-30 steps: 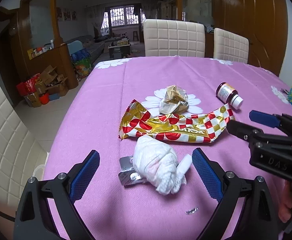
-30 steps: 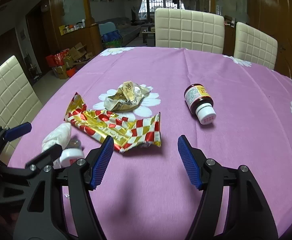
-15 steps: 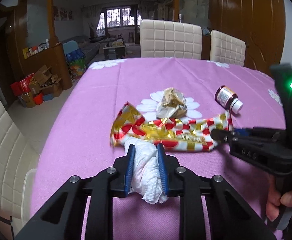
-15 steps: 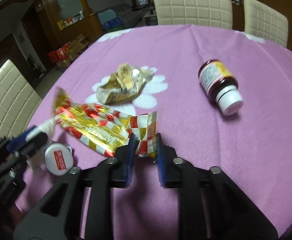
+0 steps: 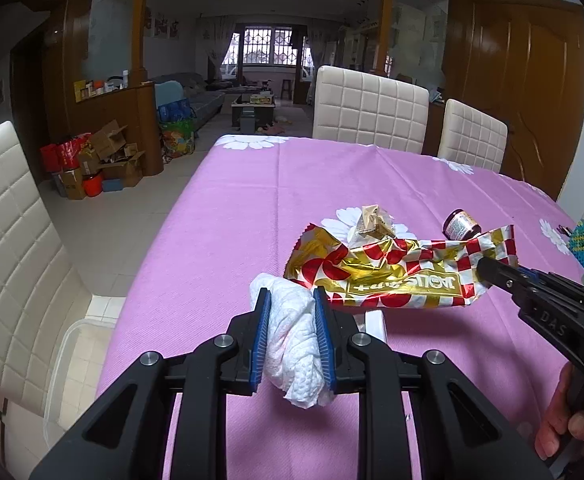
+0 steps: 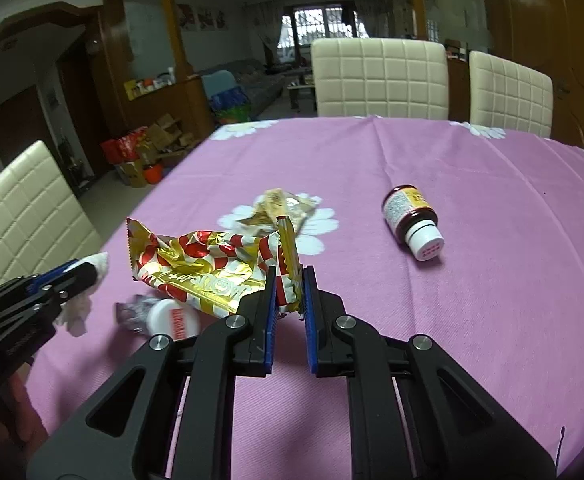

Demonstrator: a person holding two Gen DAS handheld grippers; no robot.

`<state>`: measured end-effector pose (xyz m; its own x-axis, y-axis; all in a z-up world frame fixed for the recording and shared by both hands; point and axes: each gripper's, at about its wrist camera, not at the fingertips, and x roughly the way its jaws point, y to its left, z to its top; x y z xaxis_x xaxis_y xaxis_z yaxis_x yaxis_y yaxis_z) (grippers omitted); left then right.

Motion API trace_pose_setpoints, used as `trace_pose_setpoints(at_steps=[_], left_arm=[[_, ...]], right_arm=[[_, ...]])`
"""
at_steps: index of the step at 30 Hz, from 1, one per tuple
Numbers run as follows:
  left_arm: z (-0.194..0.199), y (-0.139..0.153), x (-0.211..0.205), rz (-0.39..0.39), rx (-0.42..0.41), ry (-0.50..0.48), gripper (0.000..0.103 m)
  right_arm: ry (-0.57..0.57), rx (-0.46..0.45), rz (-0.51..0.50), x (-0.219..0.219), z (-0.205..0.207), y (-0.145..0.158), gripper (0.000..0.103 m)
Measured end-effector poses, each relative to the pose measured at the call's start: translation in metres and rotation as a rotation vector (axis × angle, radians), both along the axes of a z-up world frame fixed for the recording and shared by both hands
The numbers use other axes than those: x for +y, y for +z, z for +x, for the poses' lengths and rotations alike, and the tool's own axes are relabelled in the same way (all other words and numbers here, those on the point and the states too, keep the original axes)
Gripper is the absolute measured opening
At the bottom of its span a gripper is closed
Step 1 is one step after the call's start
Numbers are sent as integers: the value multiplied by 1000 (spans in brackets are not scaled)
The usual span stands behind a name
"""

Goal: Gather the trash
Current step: 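Grasp the gold-red candy wrapper with the right tool, then carry the tissue with the left tool while the right tool carries the wrapper to the bin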

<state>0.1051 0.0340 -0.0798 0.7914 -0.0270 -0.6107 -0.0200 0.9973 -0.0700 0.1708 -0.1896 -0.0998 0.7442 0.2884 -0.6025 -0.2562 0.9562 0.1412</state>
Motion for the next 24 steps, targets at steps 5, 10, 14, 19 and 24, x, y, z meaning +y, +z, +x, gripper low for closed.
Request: trace_pose_setpoints(at_steps=[5, 10, 14, 19, 24], left_arm=[[-16, 5, 1, 10, -14, -3, 22], [-29, 6, 3, 19, -20, -4, 22], [-39, 7, 10, 14, -25, 9, 22], [-49, 9, 20, 6, -33, 36, 22], [-64, 11, 35, 4, -52, 70, 22]], right_arm=[[34, -15, -12, 10, -21, 6, 13], [65, -12, -27, 21, -37, 5, 13], [93, -18, -37, 31, -51, 6, 13], [127, -37, -53, 45, -64, 13, 13], [147, -56, -61, 57, -74, 19, 13]])
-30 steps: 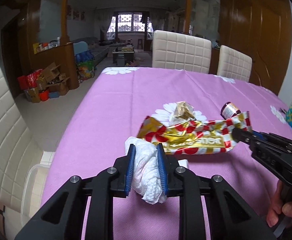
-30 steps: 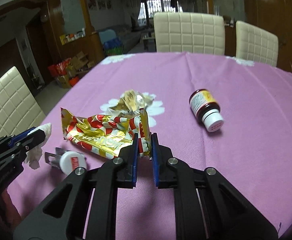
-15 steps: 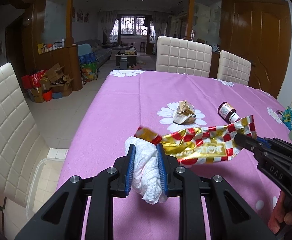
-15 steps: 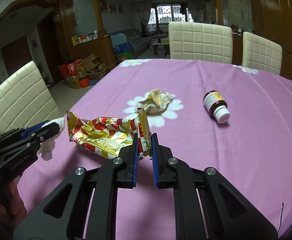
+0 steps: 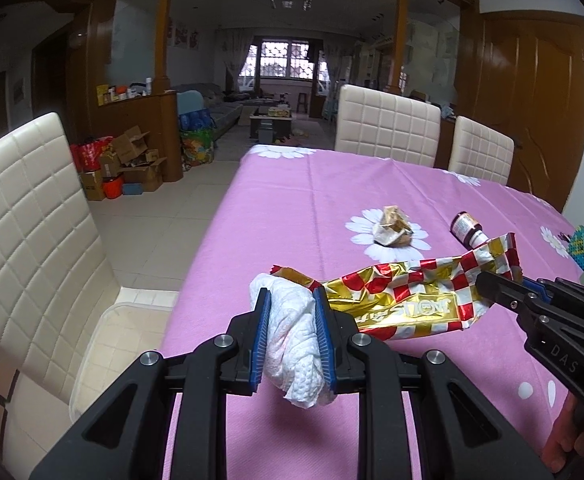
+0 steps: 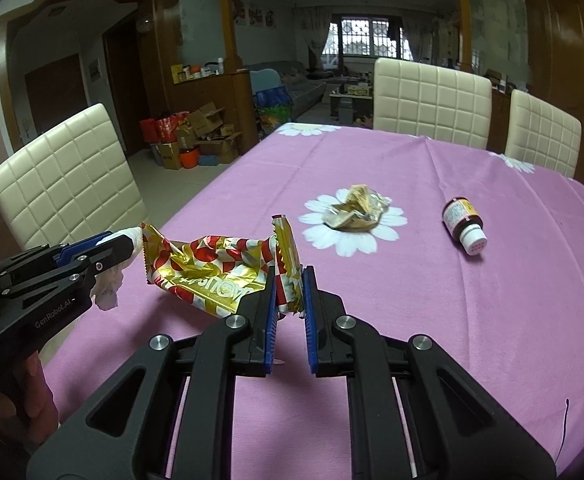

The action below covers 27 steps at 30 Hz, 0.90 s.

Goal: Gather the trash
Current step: 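Carry the tissue with the left tool while the right tool carries the wrapper to the bin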

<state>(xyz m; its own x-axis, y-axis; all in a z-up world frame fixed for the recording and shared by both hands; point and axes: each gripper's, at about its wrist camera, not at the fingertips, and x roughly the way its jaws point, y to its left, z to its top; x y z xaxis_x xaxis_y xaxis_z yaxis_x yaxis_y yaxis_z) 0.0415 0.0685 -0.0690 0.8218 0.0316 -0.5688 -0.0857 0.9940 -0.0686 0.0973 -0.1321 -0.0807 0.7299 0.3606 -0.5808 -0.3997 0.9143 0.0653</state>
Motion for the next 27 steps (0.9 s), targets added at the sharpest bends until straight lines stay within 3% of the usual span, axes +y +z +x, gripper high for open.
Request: trace_pose_setpoints(at_steps=[27], left_arm=[[-44, -18, 103, -34, -8, 216, 22]], right_arm=[[151, -51, -88, 105, -14, 7, 13]])
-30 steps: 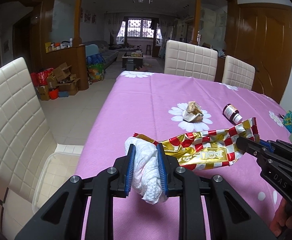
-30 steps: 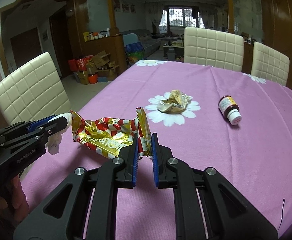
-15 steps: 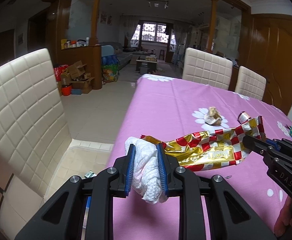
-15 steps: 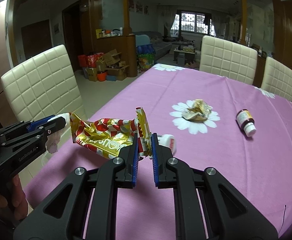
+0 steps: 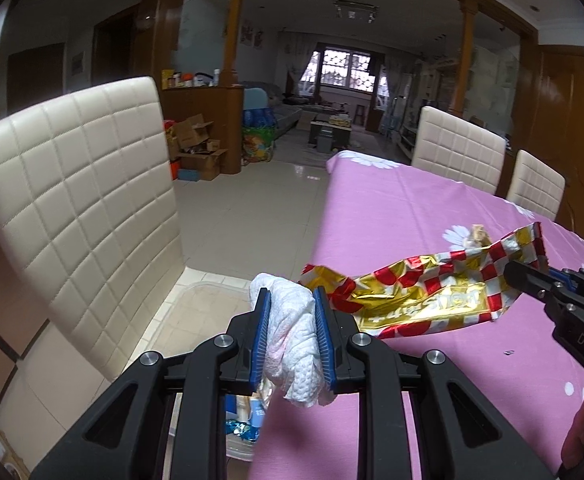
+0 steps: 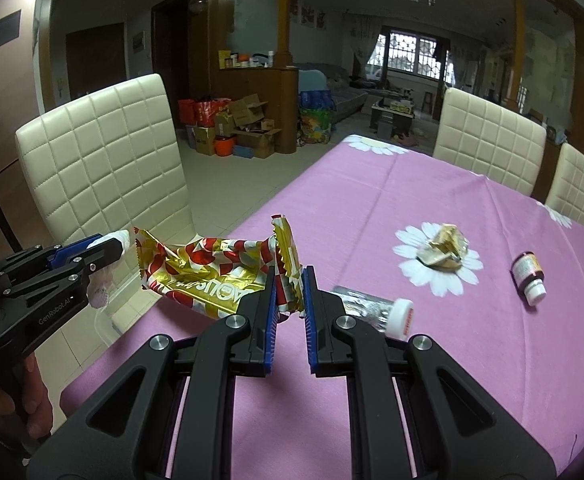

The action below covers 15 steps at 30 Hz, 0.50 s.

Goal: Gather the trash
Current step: 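Carry the tissue with the left tool while the right tool carries the wrapper to the bin, then release the tissue from the left tool while the right tool drops the wrapper into the bin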

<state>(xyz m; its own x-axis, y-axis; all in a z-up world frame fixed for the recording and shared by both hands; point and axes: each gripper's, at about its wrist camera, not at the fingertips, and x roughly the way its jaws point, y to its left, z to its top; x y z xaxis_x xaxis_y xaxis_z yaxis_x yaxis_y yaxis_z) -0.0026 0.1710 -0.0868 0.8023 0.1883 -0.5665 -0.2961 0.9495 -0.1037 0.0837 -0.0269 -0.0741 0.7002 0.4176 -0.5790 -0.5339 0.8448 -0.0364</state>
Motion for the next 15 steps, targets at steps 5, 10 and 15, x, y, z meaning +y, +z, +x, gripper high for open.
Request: trace_pose_setpoints(at_steps=[5, 10, 15], left_arm=[[0, -7, 14, -18, 12, 24, 22], [1, -13, 23, -22, 23, 41, 22], [4, -21, 33, -29, 39, 52, 22]], right_arm=[[9, -22, -24, 14, -1, 0, 13], [15, -16, -33, 27, 3, -2, 13], [24, -14, -48, 38, 7, -5, 13]])
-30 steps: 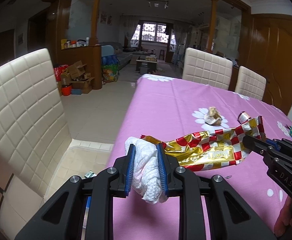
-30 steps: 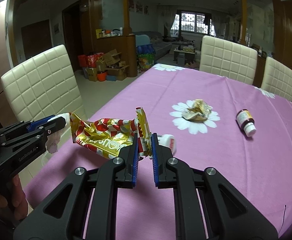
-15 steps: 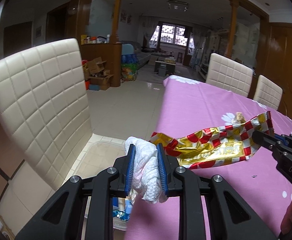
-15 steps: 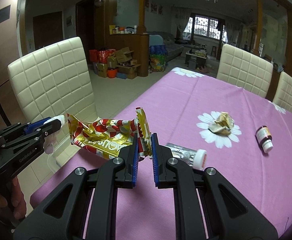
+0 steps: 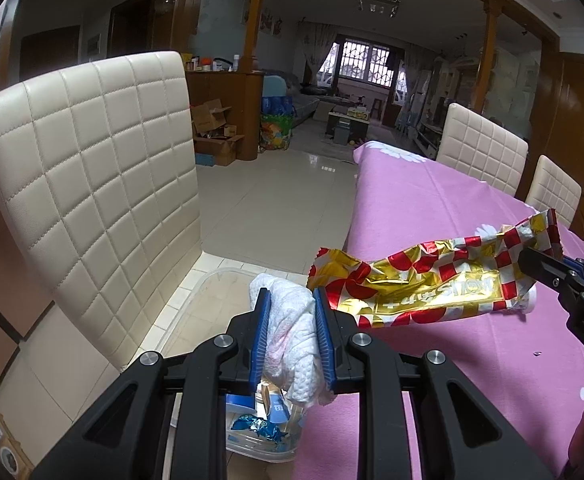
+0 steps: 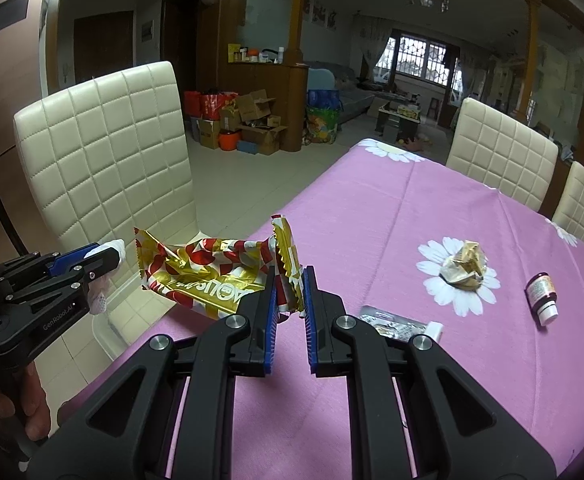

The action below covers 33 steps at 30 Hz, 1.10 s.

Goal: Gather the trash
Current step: 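Release the tissue from the left tool while the right tool drops the wrapper into the bin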

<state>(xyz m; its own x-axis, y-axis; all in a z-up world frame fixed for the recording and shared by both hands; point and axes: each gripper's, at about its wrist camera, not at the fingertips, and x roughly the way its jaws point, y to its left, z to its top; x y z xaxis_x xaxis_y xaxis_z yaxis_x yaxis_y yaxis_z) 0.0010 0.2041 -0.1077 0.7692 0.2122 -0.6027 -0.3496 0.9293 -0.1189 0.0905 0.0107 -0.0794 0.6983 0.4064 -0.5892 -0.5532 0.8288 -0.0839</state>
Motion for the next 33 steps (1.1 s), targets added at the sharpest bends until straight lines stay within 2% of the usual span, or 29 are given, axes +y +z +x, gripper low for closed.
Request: trace_pose_setpoints(at_steps=[9, 10, 12, 14, 16, 20, 23, 29, 33], left_arm=[[7, -9, 11, 8, 26, 17, 24], [7, -10, 11, 7, 28, 19, 26], [7, -11, 15, 1, 28, 19, 38], [5, -11, 17, -1, 15, 24, 62], [3, -9, 18, 14, 0, 30, 67], [4, -9, 19, 44, 0, 35, 67], [6, -9, 22, 48, 4, 39, 69], [6, -10, 30, 49, 8, 54, 83], [2, -12, 42, 30, 8, 97, 86]], right_arm=[[26, 6, -21, 22, 9, -5, 13], [29, 6, -24, 24, 9, -6, 13], [36, 10, -30, 30, 12, -8, 13], [42, 14, -36, 36, 14, -9, 13], [49, 18, -44, 41, 16, -11, 13], [63, 25, -56, 51, 20, -14, 13], [75, 29, -66, 58, 21, -16, 13], [92, 23, -79, 68, 23, -17, 13], [101, 22, -88, 73, 24, -18, 14]])
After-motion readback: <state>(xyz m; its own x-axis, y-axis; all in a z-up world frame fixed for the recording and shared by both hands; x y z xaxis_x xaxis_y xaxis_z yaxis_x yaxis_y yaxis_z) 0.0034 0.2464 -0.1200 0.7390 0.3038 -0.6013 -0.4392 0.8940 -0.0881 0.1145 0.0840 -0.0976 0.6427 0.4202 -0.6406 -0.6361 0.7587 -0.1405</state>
